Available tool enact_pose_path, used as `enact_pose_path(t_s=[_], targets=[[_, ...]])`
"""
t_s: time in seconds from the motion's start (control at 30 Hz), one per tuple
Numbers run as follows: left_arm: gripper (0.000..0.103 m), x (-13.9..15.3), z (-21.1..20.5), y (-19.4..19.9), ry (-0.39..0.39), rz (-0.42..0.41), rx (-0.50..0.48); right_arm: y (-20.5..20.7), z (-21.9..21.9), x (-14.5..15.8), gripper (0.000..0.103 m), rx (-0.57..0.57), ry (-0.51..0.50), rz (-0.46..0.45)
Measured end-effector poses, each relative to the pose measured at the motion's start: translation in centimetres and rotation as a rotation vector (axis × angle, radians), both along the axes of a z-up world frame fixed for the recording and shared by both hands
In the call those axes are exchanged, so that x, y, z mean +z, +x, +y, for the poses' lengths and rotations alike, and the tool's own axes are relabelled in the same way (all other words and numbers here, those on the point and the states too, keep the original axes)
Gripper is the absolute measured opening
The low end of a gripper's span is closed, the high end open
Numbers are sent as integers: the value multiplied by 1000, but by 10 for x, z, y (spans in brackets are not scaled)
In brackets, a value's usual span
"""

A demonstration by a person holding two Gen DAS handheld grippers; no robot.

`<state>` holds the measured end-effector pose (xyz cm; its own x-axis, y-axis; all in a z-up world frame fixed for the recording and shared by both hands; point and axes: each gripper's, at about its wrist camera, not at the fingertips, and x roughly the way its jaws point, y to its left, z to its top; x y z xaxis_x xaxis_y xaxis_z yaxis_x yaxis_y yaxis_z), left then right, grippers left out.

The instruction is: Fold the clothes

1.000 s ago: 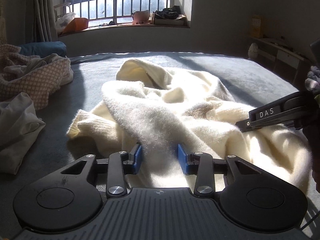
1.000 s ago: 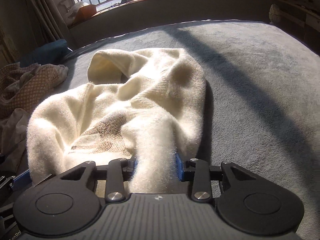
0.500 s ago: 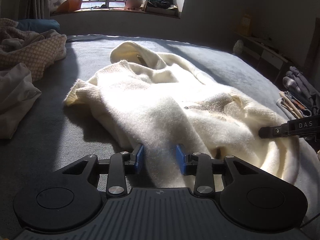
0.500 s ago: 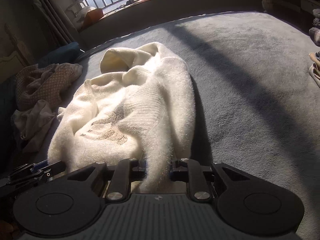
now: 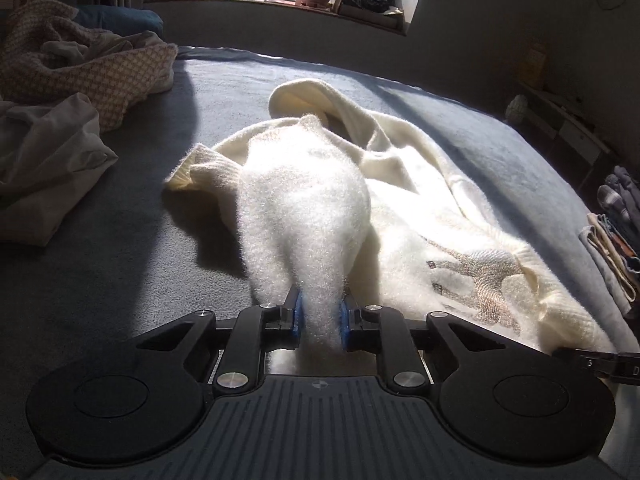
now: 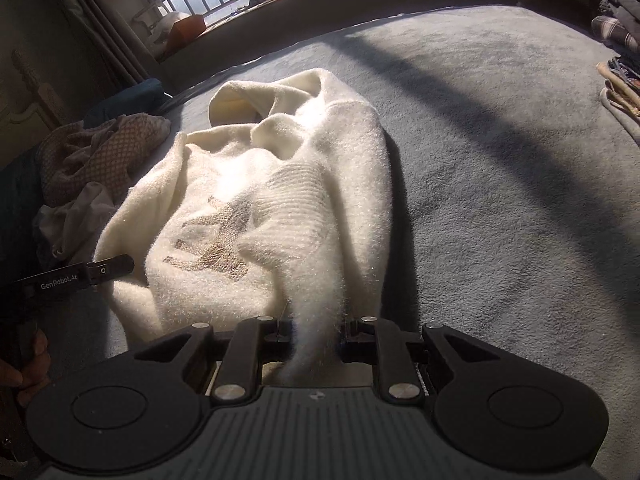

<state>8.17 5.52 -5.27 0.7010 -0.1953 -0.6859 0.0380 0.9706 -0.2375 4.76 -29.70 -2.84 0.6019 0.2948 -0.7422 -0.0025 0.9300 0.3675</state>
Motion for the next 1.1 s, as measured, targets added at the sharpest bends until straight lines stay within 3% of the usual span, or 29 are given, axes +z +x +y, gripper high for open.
enact_pose_path(t_s=[0.13,0.3,0.43,0.53,0.63,0.67,0.7,0.8,1.0,1.1], targets=[[15,-1,30,-45,-42,84,32,0,-7,-7,19,-22,55,16],[15,-23,38,-111,-44,266,-85,2,-11,-17,19,-39,102,25],[18,-23,33,-136,-59,282,-237,5,-14,-26,20,-49,141,42],[26,-9,37,-135,-47,264,-273,4,-22,-30,23,-62,198,51],[44,11,50,-129,-63,252,-287,0,-36,-31,30,-91,289,72],[51,18,54,-127,-70,245,-289,-3,-39,-31,36,-96,311,73],[55,26,58,-126,-65,228,-283,-6,-43,-32,49,-102,333,73],[66,46,67,-123,-34,170,-241,-17,-52,-36,66,-116,390,62],[69,62,58,-84,56,96,-149,-18,-40,-64,73,-116,507,155],[69,69,37,-60,102,45,-161,-21,-21,-56,77,-58,408,116]])
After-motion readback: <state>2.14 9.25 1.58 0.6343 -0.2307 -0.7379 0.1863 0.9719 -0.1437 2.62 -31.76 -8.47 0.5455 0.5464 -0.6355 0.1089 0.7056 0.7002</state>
